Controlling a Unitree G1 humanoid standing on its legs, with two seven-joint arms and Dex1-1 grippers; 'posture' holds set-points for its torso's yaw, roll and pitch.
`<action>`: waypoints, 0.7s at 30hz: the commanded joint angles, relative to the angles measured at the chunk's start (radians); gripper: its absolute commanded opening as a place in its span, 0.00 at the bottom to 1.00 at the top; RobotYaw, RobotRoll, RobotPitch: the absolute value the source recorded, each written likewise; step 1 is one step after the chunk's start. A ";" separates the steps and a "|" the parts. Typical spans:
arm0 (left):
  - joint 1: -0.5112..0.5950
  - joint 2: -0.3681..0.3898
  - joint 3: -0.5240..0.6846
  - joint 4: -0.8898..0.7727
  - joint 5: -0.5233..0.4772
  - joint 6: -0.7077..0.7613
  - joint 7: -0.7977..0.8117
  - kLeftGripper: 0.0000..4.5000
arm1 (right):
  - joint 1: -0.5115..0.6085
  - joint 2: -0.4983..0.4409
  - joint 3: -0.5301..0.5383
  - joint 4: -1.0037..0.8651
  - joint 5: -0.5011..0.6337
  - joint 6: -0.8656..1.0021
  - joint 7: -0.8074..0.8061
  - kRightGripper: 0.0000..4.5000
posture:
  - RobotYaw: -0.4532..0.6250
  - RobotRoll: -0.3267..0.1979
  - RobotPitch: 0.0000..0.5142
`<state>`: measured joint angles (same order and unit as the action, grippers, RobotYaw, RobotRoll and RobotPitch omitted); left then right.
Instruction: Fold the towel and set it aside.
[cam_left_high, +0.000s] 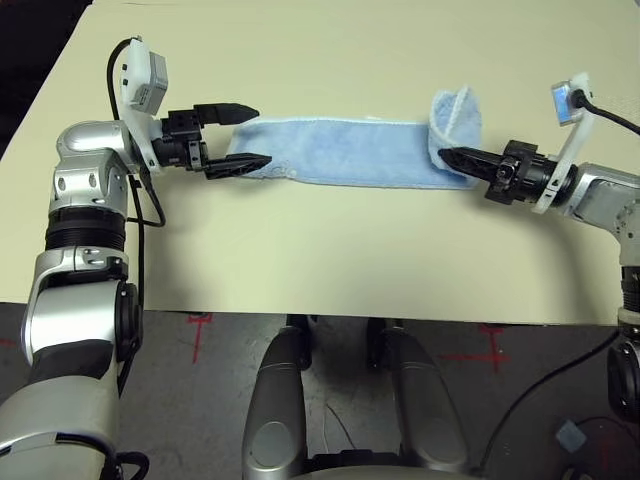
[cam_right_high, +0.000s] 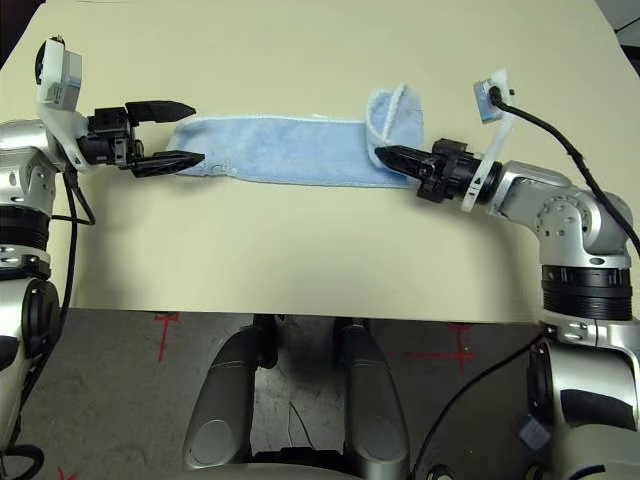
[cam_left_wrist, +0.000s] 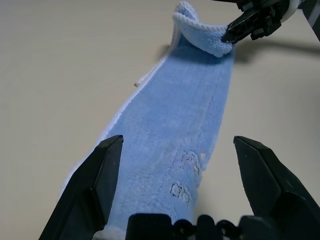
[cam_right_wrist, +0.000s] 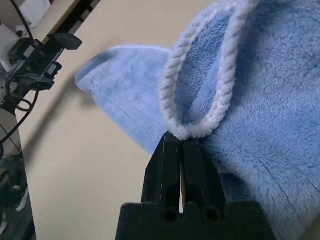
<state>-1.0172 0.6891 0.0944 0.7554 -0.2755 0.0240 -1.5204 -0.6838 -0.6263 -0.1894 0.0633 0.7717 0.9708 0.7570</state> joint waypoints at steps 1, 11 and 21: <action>0.020 0.018 -0.013 -0.027 0.002 0.012 -0.011 1.00 | 0.015 0.003 0.019 -0.050 -0.001 0.036 -0.016 0.01 | 0.38 0.62 0.67; 0.025 0.022 -0.019 -0.035 0.003 0.018 -0.014 1.00 | 0.034 0.027 0.084 -0.121 -0.042 0.040 -0.034 0.12 | 0.38 0.62 0.67; 0.026 0.017 -0.026 -0.030 0.005 0.018 -0.012 1.00 | 0.015 -0.014 0.162 -0.141 -0.113 -0.103 0.116 0.90 | 0.38 0.62 0.66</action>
<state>-1.0093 0.6956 0.0784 0.7331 -0.2744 0.0389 -1.5236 -0.6674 -0.6316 -0.0426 -0.0575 0.6686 0.8941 0.8485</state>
